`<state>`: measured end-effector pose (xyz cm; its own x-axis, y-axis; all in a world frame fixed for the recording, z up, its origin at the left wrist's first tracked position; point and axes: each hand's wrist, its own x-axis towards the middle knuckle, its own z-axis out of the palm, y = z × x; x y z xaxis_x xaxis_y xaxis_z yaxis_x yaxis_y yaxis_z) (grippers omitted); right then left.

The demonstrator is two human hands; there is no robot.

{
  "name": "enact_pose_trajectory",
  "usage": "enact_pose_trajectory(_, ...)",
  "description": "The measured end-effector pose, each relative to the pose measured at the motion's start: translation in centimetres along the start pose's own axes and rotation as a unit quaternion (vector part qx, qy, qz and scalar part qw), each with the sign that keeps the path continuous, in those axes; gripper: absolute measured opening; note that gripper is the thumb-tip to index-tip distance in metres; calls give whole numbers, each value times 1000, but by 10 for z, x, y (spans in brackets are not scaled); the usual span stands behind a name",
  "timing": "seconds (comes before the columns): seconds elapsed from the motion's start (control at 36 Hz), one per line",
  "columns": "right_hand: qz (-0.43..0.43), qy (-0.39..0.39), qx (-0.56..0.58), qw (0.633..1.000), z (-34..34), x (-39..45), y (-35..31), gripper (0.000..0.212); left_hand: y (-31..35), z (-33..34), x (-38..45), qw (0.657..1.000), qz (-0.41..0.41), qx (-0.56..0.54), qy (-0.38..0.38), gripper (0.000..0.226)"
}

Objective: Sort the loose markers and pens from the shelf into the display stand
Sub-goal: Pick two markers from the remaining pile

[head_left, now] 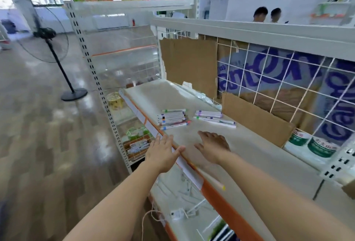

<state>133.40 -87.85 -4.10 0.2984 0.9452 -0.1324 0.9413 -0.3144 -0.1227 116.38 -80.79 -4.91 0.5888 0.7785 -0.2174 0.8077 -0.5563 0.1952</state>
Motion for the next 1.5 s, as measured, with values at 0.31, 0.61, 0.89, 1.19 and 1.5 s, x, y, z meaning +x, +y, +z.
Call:
enact_pose_trajectory(0.31, 90, -4, 13, 996, 11, 57, -8, 45, -4, -10, 71, 988, 143, 55, 31, 58)
enact_pose_trajectory(0.61, 132, 32, 74, 988, 23, 36, 14, 22, 1, 16, 87, 982, 181, 22, 39, 53)
enact_pose_trajectory(0.89, 99, -108, 145, 978, 12, 8, 17, 19, 14, 24, 79, 984, 168, 21, 55, 51)
enact_pose_trajectory(1.19, -5, -188, -23, 982, 15, -6, 6, 18, 22, 32, 71, 983, 159, -45, 77, 53)
enact_pose_trajectory(1.5, 22, -38, -62, 997, -1, 18, -19, 23, 16, 12, 64, 970, 231, 38, 69, 40)
